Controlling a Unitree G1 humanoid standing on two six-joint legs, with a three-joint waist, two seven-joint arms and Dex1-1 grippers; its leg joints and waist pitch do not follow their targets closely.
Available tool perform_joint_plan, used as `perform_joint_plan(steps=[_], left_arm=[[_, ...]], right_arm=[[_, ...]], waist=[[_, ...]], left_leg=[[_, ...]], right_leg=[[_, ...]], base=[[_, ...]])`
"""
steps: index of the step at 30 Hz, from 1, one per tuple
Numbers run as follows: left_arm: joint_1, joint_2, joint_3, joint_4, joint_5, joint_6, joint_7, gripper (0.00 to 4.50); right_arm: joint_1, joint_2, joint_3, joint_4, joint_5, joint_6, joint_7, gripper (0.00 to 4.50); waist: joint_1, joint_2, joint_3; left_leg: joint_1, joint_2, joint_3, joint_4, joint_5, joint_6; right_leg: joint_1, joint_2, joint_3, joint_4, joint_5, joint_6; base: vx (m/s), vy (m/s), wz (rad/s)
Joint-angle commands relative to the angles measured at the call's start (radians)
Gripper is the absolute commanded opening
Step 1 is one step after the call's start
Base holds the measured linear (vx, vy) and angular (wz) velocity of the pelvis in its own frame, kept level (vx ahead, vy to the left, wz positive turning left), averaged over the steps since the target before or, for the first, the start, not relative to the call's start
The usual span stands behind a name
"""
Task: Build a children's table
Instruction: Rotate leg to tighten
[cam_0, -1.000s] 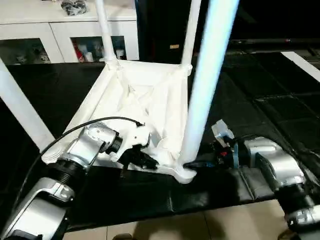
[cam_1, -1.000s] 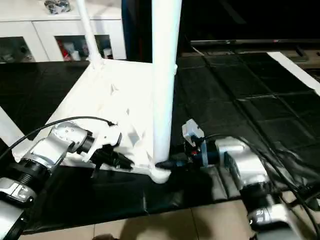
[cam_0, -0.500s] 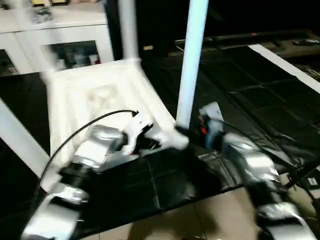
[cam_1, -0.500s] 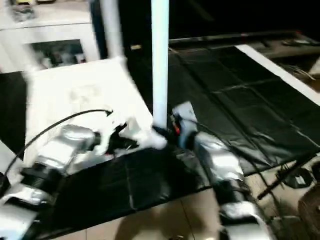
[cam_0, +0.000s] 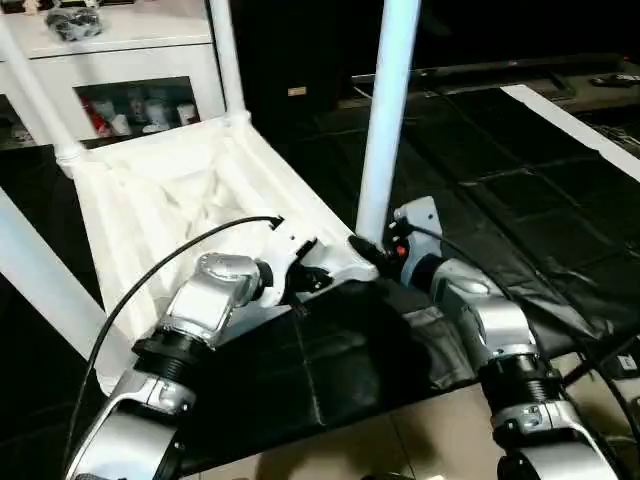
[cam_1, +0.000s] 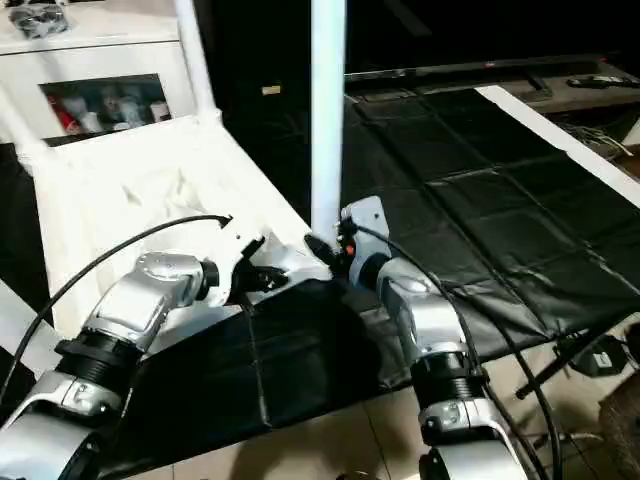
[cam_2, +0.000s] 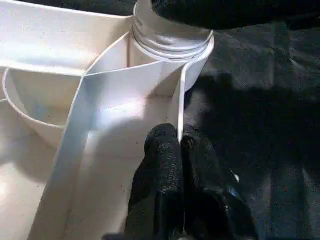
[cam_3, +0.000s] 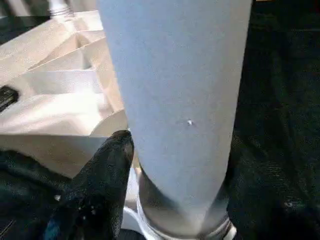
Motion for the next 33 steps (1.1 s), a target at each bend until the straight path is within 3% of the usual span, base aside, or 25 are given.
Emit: perform_joint_plan(steps=[1, 2, 10, 13, 15, 17, 19, 25, 28, 33], left_arm=[[-0.016, -0.011, -0.017, -0.045, -0.041, -0.054, -0.056, 0.0], [-0.017, -0.002, -0.021, -0.041, -0.037, -0.063, -0.066, 0.0], [-0.002, 0.133, -0.08, -0.032, -0.038, -0.232, -0.303, 0.0], [0.004, 0.152, -0.09, -0.037, -0.046, -0.254, -0.349, 0.0], [0.005, 0.192, -0.118, -0.028, -0.045, -0.322, -0.425, 0.0], [0.005, 0.197, -0.122, -0.027, -0.044, -0.327, -0.436, 0.0], [0.007, 0.225, -0.148, -0.017, -0.04, -0.373, -0.506, 0.0], [0.003, 0.245, -0.18, -0.006, -0.026, -0.426, -0.568, 0.0], [-0.003, 0.251, -0.198, 0.007, -0.02, -0.458, -0.592, 0.0], [-0.021, 0.238, -0.207, 0.035, -0.011, -0.487, -0.599, 0.0]], right_arm=[[0.024, -0.001, 0.069, -0.011, 0.024, 0.012, 0.088, 3.14], [0.027, -0.012, 0.07, -0.015, 0.025, 0.011, 0.103, 3.38], [0.046, -0.208, 0.074, -0.044, 0.048, -0.05, 0.388, 3.99], [0.045, -0.241, 0.083, -0.041, 0.046, -0.061, 0.437, 4.34], [0.043, -0.308, 0.118, -0.035, 0.05, -0.1, 0.556, 4.34], [0.043, -0.316, 0.122, -0.039, 0.056, -0.104, 0.58, 4.34], [0.039, -0.342, 0.135, -0.063, 0.092, -0.088, 0.68, 4.34], [0.017, -0.349, 0.165, -0.042, 0.078, -0.113, 0.744, 4.34], [0.004, -0.345, 0.178, -0.033, 0.099, -0.102, 0.782, 4.34], [0.003, -0.346, 0.201, -0.05, 0.124, -0.054, 0.853, 3.96]], waist=[[0.008, 0.004, -0.075], [0.009, 0.004, -0.075], [0.028, 0.008, -0.075], [0.046, 0.009, -0.077], [0.053, 0.004, -0.077], [0.061, 0.006, -0.077], [0.068, 0.0, -0.076], [0.072, -0.001, -0.075], [0.072, -0.004, -0.076], [0.071, -0.004, -0.078]], left_leg=[[-0.003, 0.026, -0.007, -0.062, -0.131, 0.07], [-0.002, 0.027, -0.007, -0.061, -0.124, 0.072], [0.001, 0.029, -0.005, -0.06, -0.139, 0.076], [0.006, 0.034, -0.002, -0.059, -0.132, 0.073], [0.006, 0.035, 0.0, -0.058, -0.129, 0.077], [0.004, 0.036, -0.001, -0.058, -0.129, 0.081], [0.003, 0.035, 0.0, -0.057, -0.132, 0.087], [0.005, 0.039, 0.0, -0.06, -0.138, 0.07], [0.0, 0.036, -0.001, -0.059, -0.133, 0.072], [-0.002, 0.036, -0.001, -0.058, -0.122, 0.073]], right_leg=[[0.067, -0.07, 0.056, -0.073, -0.232, -0.18], [0.066, -0.07, 0.057, -0.071, -0.216, -0.185], [0.066, -0.07, 0.057, -0.069, -0.204, -0.202], [0.062, -0.07, 0.057, -0.065, -0.191, -0.21], [0.061, -0.07, 0.058, -0.062, -0.181, -0.215], [0.062, -0.071, 0.057, -0.061, -0.184, -0.213], [0.062, -0.073, 0.057, -0.063, -0.205, -0.207], [0.058, -0.075, 0.057, -0.065, -0.245, -0.197], [0.062, -0.075, 0.057, -0.063, -0.246, -0.191], [0.063, -0.075, 0.056, -0.063, -0.245, -0.186]], base=[[0.0, 0.0, 0.0], [0.0, 0.0, 0.0], [0.0, 0.0, 0.0], [0.0, 0.0, 0.0], [0.0, 0.0, 0.0], [0.0, 0.0, 0.0], [0.0, 0.0, 0.0], [0.0, 0.0, 0.0], [0.0, 0.0, 0.0], [0.0, 0.0, 0.0]])
